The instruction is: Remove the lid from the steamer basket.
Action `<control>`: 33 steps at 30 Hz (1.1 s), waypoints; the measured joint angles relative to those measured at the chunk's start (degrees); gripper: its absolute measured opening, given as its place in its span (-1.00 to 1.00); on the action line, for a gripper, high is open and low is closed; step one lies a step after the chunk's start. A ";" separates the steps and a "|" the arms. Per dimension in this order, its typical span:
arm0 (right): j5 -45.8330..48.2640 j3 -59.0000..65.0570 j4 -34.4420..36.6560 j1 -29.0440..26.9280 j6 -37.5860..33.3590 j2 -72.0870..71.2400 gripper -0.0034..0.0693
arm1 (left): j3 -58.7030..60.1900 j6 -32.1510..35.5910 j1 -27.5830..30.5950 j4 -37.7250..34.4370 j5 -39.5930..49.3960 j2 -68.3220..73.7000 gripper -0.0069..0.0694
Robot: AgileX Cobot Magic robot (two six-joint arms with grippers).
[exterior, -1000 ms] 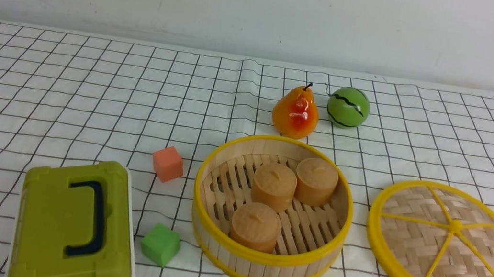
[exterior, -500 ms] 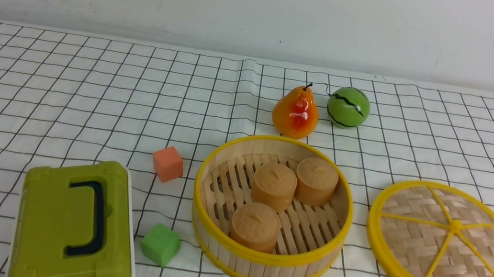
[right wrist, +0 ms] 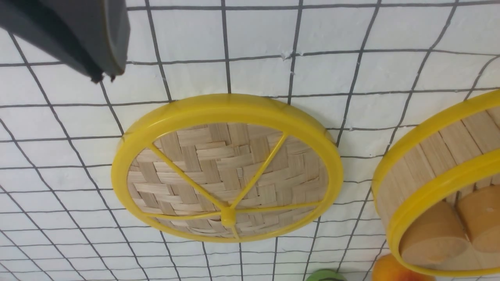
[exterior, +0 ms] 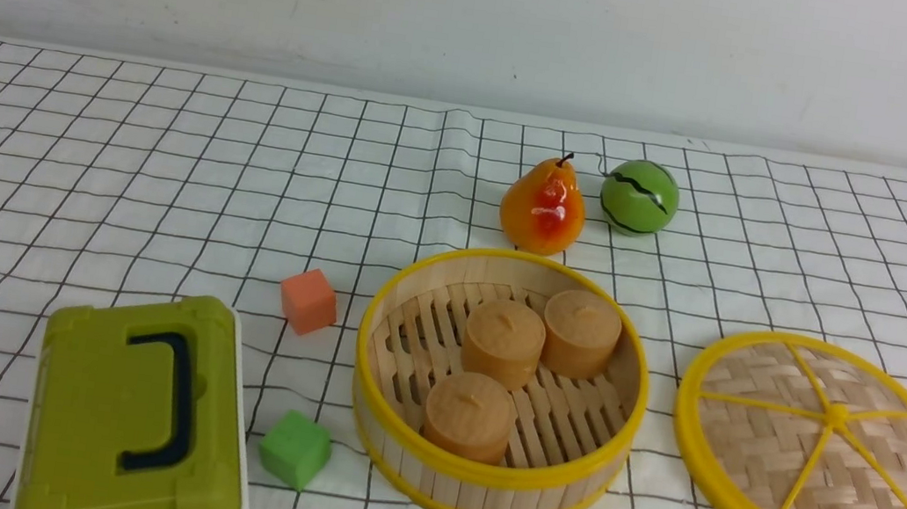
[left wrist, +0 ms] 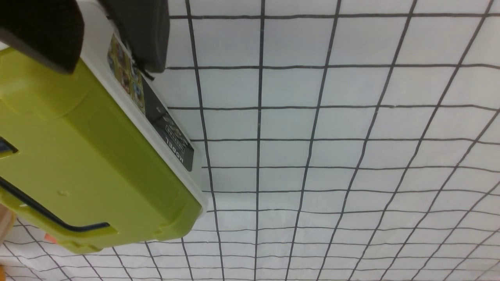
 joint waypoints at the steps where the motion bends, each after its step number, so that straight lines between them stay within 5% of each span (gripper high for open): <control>1: 0.00 0.00 0.00 0.00 0.00 0.00 -0.90 | 0.00 0.00 0.00 0.00 0.00 0.00 -0.19; 33: 0.00 0.00 0.00 0.00 0.00 0.00 -0.85 | 0.00 0.00 0.00 0.00 0.00 0.00 -0.19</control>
